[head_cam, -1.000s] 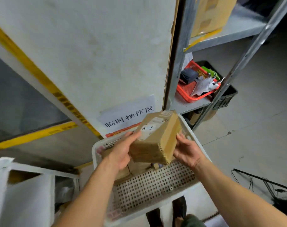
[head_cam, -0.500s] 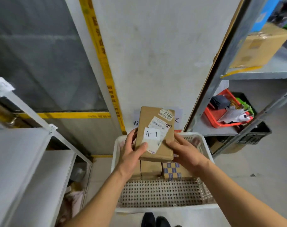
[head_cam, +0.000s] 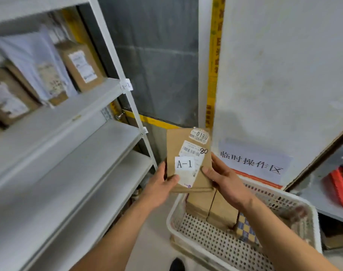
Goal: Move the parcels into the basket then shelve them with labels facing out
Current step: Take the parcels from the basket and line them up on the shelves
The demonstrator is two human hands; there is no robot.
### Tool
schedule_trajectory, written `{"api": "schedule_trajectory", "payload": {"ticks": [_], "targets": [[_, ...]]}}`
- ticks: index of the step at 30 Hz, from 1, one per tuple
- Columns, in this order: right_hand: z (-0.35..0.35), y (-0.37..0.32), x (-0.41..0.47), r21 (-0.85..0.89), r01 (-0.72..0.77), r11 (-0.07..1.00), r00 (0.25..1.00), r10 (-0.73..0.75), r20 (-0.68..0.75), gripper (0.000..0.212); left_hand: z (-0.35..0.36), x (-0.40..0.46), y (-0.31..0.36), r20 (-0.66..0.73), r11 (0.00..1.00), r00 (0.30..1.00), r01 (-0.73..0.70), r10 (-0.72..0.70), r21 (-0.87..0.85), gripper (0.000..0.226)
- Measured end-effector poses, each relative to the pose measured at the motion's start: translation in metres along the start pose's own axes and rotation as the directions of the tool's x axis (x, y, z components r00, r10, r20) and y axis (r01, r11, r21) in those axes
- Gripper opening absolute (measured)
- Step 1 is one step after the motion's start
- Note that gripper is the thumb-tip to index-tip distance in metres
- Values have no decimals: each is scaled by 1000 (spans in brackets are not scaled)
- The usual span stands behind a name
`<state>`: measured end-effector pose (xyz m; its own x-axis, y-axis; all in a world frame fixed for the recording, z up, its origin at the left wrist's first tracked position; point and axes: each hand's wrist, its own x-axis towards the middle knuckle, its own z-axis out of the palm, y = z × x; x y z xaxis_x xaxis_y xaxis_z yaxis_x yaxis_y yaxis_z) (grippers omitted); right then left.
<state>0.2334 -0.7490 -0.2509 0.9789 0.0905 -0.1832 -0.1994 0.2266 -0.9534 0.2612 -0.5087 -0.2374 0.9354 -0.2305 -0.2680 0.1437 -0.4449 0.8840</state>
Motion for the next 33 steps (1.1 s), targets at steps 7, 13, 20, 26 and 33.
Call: {"api": "schedule_trajectory", "payload": {"ticks": [7, 13, 20, 26, 33], "targets": [[93, -29, 37, -102, 71, 992, 991, -59, 117, 69, -85, -39, -4, -220, 994, 974, -74, 55, -83, 61], [195, -49, 72, -246, 143, 959, 968, -84, 236, 73, -182, -62, -13, -365, 992, 923, -125, 124, 21, 58], [325, -69, 112, -464, 257, 848, 943, -114, 314, 58, -304, -86, -40, -508, 984, 843, -147, 176, 98, 66], [407, -81, 141, -531, 363, 766, 919, -198, 342, 60, -377, -92, -53, -601, 976, 770, -146, 215, 162, 65], [470, -89, 209, -434, 421, 797, 877, -236, 418, 50, -437, -70, -62, -721, 978, 661, -118, 208, 174, 70]]}}
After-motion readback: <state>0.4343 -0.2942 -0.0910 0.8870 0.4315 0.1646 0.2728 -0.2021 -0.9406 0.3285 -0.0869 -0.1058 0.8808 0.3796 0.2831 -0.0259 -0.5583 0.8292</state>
